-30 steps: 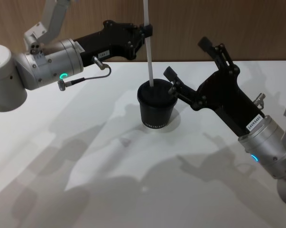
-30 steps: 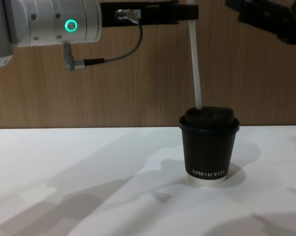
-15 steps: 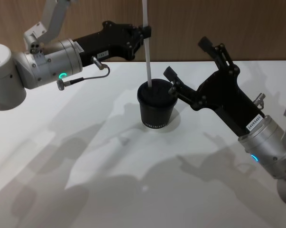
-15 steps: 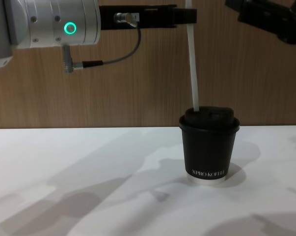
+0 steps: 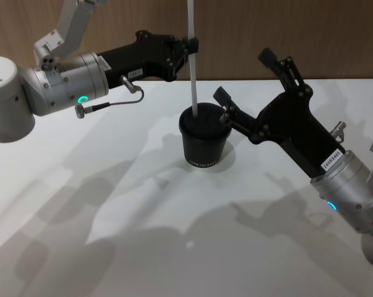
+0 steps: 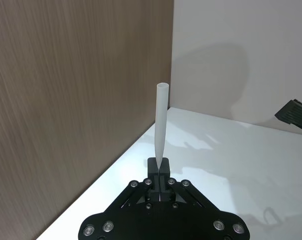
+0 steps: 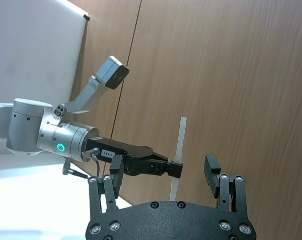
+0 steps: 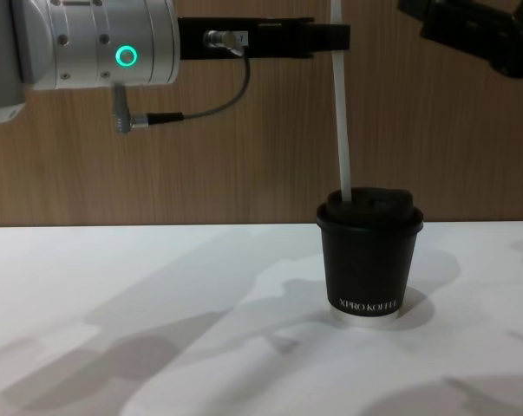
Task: Pick up the straw with one hand, pass it to the other hand, and insert it into the cup.
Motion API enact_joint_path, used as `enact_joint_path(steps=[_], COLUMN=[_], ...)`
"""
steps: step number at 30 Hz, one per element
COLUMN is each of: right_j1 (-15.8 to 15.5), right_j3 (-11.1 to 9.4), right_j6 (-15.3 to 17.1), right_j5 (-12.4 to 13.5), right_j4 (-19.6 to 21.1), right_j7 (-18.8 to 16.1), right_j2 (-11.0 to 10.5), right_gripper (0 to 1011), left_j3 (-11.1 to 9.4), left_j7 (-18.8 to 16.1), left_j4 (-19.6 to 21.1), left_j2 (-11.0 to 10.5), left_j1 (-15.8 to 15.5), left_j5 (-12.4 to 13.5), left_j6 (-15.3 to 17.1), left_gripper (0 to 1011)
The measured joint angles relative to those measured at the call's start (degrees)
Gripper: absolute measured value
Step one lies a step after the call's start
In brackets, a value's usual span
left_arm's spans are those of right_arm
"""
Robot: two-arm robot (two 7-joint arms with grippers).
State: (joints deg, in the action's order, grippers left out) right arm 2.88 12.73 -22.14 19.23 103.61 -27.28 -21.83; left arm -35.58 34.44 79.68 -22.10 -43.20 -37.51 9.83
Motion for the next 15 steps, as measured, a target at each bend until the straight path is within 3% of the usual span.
enact_joint_path(steps=[7,15], right_j1=[0.0,0.0], right_j3=[0.0,0.0], right_j6=[0.0,0.0], right_j5=[0.0,0.0], right_j4=[0.0,0.0], right_j7=[0.0,0.0], right_j2=[0.0,0.0], right_gripper=[1001,1001], left_j3=[-0.3,-0.52], left_j7=[0.18,0.31], left_j4=[-0.25,-0.46], left_j2=[-0.03,-0.06], left_j1=[-0.26,-0.44], left_j5=[0.27,0.45], left_j6=[0.07,0.2], left_gripper=[19,218])
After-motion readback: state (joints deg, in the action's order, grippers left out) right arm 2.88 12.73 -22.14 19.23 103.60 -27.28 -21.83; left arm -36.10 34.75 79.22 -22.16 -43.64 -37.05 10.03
